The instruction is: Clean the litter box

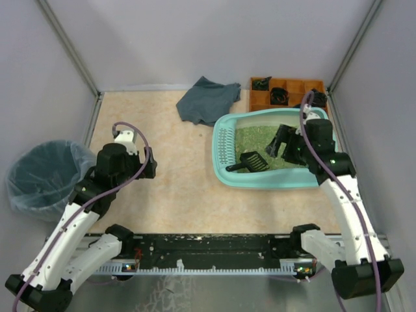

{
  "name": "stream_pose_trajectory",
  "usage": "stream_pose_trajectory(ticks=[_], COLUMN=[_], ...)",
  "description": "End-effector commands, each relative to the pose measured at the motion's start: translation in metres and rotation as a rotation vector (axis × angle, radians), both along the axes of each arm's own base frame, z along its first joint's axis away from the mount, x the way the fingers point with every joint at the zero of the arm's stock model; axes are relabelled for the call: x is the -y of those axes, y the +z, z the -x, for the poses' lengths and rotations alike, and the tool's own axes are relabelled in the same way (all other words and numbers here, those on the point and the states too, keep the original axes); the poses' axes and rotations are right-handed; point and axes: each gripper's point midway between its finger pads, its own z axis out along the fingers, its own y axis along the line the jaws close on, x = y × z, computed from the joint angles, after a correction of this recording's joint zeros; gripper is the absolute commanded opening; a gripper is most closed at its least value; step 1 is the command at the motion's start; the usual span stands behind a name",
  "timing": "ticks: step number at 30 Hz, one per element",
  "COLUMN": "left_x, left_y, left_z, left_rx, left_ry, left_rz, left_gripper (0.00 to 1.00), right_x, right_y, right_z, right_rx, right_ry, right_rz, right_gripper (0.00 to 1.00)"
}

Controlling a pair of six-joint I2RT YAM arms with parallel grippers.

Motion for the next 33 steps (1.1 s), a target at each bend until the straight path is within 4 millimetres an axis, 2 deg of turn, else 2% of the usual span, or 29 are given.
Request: stream_pose_trajectory(ticks=[1, 9, 12, 21, 28, 29, 33], left_x=[-0.012, -0.014, -0.013, -0.019, -0.017, -0.017, -0.018], left_y=[0.009, 0.005, 0.005, 0.006, 0.005, 0.005, 0.005], left_z=[-0.003, -0.004, -0.005, -0.005, -0.006, -0.006, -0.006], left_rx=[0.079, 0.094, 0.093, 0.104, 0.099, 0.099, 0.101], left_ry=[0.042, 0.054, 0.047, 0.066, 0.056, 0.056, 0.058], left_rz=[-0.013, -0.014, -0.012, -0.007, -0.006, -0.005, -0.005], left_gripper=[1.0, 1.0, 1.0, 1.0, 1.0, 1.0, 1.0], right_x=[-0.038, -0.098, -0.112, -0.144, -0.166, -0.169, -0.176], right_y=[0.015, -0.026, -0.036, -0.057, -0.061, -0.072, -0.08], right_z=[-0.038, -0.082, -0.099, -0.14, -0.165, -0.17, -0.182], right_rx=[0.107, 0.05, 0.052, 0.059, 0.08, 0.059, 0.056], right_ry=[0.047, 0.127, 0.129, 0.14, 0.153, 0.152, 0.151], right_rz=[-0.014, 0.007, -0.004, -0.068, -0.088, -0.074, -0.051], right_gripper=[0.82, 0.87, 0.88, 0.88, 0.88, 0.88, 0.88])
